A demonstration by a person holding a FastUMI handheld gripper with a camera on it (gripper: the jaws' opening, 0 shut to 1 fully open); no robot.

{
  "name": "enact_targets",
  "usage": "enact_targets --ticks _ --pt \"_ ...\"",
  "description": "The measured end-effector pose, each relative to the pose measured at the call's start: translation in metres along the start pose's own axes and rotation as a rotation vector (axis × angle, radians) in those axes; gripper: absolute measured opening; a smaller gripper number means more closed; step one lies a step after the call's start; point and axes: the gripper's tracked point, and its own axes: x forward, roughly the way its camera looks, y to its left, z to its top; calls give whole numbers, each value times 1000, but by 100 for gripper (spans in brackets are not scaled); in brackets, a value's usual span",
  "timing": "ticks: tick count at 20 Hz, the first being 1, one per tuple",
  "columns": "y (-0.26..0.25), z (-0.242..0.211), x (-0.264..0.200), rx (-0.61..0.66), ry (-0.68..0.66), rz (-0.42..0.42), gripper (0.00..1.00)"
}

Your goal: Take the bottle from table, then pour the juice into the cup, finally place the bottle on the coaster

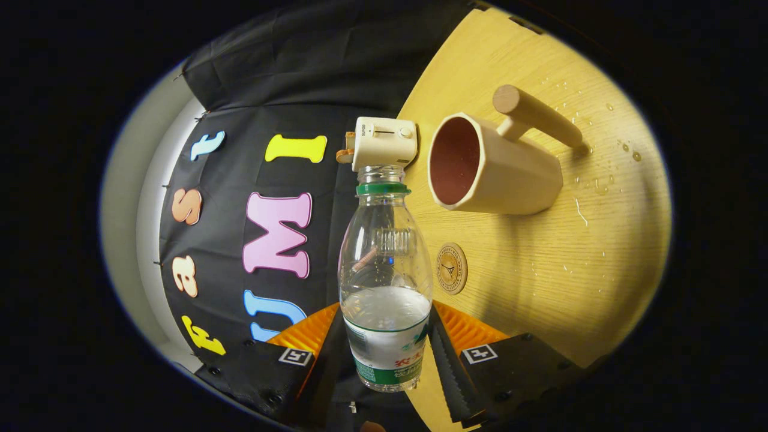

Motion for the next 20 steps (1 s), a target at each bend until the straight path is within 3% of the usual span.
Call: enact_targets --ticks 20 --pt "-2 -5 12 220 10 -7 75"
